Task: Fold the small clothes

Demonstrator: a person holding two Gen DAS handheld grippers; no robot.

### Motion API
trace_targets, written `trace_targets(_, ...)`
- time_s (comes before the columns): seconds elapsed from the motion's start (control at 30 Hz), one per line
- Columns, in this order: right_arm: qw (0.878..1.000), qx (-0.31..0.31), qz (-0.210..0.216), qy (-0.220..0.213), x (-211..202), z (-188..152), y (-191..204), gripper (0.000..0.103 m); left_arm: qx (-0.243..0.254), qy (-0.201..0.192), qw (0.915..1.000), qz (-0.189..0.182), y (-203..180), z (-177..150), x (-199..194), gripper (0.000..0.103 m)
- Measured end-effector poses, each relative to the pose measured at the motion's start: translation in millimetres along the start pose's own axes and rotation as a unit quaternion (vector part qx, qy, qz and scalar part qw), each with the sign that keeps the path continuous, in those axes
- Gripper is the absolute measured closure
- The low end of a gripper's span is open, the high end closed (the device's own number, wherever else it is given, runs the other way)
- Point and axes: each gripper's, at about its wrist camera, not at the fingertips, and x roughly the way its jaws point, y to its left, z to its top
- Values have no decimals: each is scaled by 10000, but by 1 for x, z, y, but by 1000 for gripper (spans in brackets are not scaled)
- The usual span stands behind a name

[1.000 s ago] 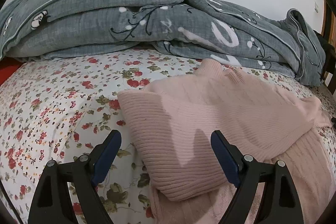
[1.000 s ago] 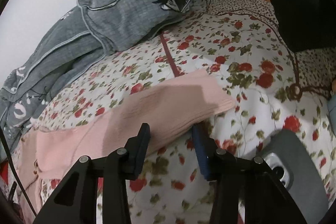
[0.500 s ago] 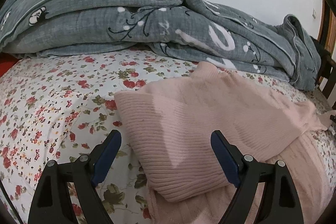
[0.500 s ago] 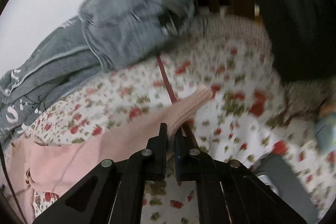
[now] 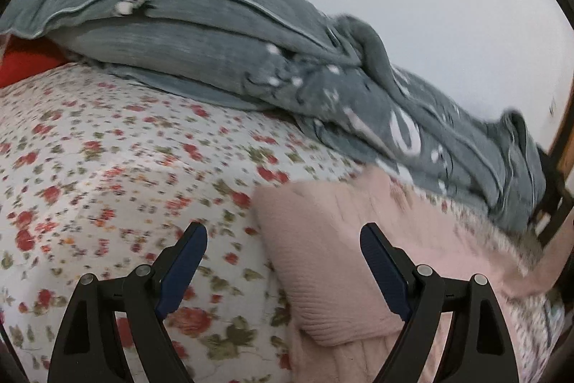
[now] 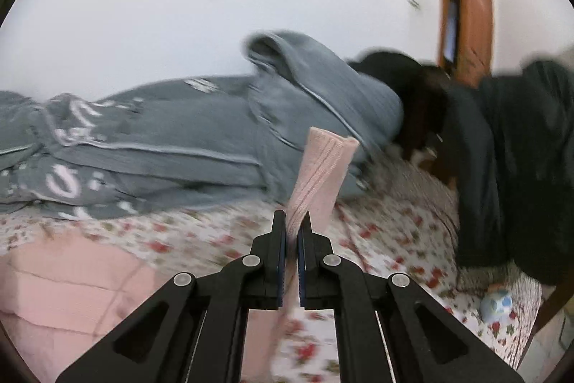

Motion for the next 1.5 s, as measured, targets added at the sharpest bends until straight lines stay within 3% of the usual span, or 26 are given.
trace_targets(0.2,9951,-439,863,-222,-35,18,115,98,-606,-104,9951,779,41,10,-12,15)
trace_targets(0.27,9903,-533,1276,-87,-38,11,158,98,-712,-81,9898,1235,57,13,-15,15)
trace_targets(0.37,9811,-734,1780,210,-35,-9,222,98,-801,40,9857,1483,77,13,-19,15)
trace_targets(0.53,9560,-1096,2660,575,-40,-48,324,98,-1088,195,9839,1407,105,8,-21,15)
trace_targets(0.7,9325,-1366,3170,1062,-34,-86,388,95,-1189,245,9824,1420,109,5,-21,15)
trace_targets(0.8,9004,-1694,3590,1781,-21,-107,411,85,-1114,260,9839,1373,106,4,-19,15)
trace_targets(0.9,8910,-1725,3718,1953,-19,-110,401,81,-962,304,9866,1282,98,3,-18,15)
trace_targets(1.03,9007,-882,3892,1717,-24,-94,322,61,-459,374,9935,967,74,0,-15,15)
trace_targets(1.23,9461,-319,2995,1188,-20,-100,179,55,358,368,9986,-117,24,-9,-21,15)
trace_targets(1.33,9579,-177,2553,1298,-2,-117,126,54,698,551,9958,-239,-7,-10,-15,17)
trace_targets(1.43,9621,-306,2228,1539,18,-138,97,54,1125,681,9911,-198,-38,-8,-5,18)
trace_targets(1.5,9619,-467,2175,1590,24,-147,88,54,1319,647,9891,-132,-52,-7,4,24)
